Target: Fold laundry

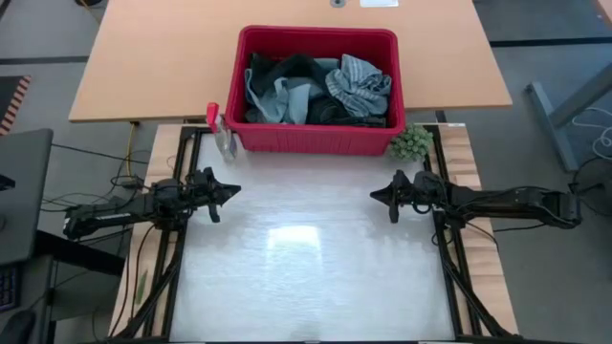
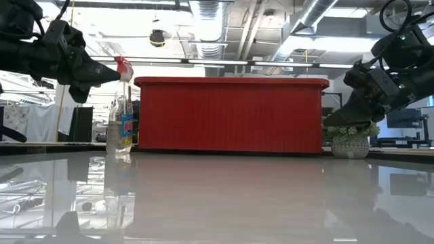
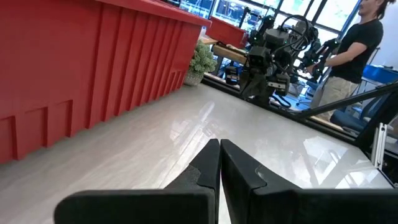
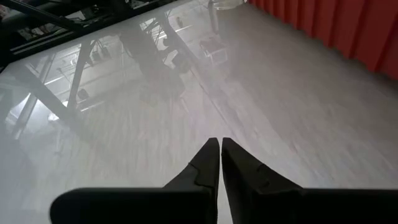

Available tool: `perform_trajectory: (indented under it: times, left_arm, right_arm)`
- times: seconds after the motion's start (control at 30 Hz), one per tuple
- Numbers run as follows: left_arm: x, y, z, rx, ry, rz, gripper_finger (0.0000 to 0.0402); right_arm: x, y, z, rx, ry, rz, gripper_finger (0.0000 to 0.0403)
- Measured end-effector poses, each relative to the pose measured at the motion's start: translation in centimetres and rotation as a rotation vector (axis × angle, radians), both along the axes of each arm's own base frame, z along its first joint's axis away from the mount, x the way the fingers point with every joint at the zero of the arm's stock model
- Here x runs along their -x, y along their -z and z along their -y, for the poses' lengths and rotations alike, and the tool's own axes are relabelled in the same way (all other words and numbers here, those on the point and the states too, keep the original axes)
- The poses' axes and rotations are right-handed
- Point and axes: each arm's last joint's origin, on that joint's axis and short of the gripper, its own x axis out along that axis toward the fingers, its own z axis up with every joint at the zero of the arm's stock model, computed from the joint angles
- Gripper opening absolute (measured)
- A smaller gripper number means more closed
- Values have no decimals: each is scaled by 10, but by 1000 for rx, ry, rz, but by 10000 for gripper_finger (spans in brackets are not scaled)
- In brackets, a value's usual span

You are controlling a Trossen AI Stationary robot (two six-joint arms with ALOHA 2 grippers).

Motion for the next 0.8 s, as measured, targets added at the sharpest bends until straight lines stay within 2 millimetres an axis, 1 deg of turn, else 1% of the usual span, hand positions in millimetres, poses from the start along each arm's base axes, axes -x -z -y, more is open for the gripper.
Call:
perform_trajectory:
  times: [0.1, 0.2, 0.27, 0.4, 0.47, 0.53, 0.7, 0.8]
  left_arm:
    - [0, 0, -1, 4, -39, 7, 0]
    - [1, -1, -2, 73, -79, 38, 0]
    - [1, -1, -2, 188, -81, 79, 0]
    - [0, 0, -1, 488, -55, 169, 0]
    - [0, 0, -1, 580, -49, 196, 0]
    - [0, 0, 0, 648, -5, 198, 0]
    - [-2, 0, 6, 687, 121, 157, 0]
    - [-2, 0, 7, 671, 92, 162, 0]
  right_arm:
    - [0, 0, 0, 0, 0, 0, 47]
    - [0, 0, 0, 0, 0, 0, 47]
    - [0, 0, 0, 0, 0, 0, 47]
    - [0, 0, 0, 0, 0, 0, 47]
    - [0, 0, 0, 0, 0, 0, 47]
    - [0, 0, 0, 0, 0, 0, 47]
    - [-1, -3, 0, 4, 0, 13, 47]
    - [-3, -8, 1, 15, 3, 69, 47]
